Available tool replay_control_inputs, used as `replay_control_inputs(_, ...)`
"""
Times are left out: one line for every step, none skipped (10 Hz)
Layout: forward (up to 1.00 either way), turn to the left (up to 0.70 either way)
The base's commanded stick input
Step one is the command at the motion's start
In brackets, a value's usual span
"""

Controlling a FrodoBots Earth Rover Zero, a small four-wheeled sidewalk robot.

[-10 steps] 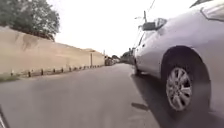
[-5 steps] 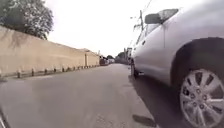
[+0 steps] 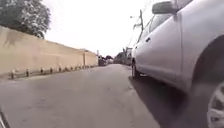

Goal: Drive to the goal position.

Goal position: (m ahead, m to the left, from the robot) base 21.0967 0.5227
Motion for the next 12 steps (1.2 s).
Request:
replay_control_inputs(0.7,0.01)
replay_control_inputs(0.7,0.01)
replay_control_inputs(0.7,0.01)
replay_control_inputs(0.7,0.01)
replay_control_inputs(0.7,0.01)
replay_control_inputs(0.7,0.01)
replay_control_inputs(0.7,0.01)
replay_control_inputs(0.7,0.01)
replay_control_inputs(0.7,0.01)
replay_control_inputs(0.7,0.01)
replay_control_inputs(0.7,0.01)
replay_control_inputs(0.7,0.01)
